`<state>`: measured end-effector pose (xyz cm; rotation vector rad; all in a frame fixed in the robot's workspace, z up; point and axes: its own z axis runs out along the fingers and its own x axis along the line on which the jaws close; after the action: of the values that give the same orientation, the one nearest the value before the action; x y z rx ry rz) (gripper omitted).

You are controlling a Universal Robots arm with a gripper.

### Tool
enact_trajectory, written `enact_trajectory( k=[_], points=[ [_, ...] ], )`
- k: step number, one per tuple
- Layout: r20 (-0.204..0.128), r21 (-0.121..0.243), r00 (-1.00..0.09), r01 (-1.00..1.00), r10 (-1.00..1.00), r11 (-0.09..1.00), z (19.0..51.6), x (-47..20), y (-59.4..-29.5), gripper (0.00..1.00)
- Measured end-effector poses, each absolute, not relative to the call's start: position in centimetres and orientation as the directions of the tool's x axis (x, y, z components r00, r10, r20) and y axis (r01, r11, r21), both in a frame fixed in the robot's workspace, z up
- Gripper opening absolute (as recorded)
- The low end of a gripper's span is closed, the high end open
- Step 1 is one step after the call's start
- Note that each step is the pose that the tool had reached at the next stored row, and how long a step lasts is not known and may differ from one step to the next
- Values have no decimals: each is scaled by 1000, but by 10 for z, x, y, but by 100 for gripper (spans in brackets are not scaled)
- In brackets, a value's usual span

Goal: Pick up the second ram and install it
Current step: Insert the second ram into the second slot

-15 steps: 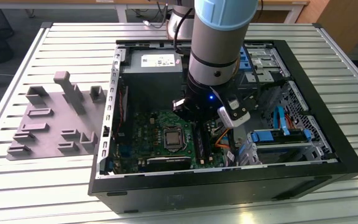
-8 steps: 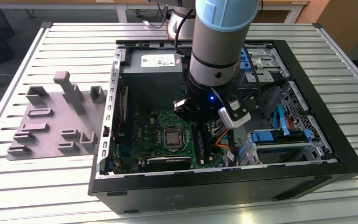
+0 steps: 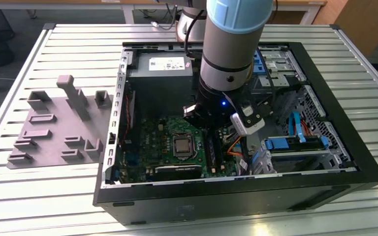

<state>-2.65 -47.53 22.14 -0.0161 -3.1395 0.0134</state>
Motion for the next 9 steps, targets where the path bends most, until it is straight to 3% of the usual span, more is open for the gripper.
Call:
enact_trajectory(
  k=[9],
  points=[
    [2,-9,-1000,10,10,1000,217,-27,-475,14]
  ],
)
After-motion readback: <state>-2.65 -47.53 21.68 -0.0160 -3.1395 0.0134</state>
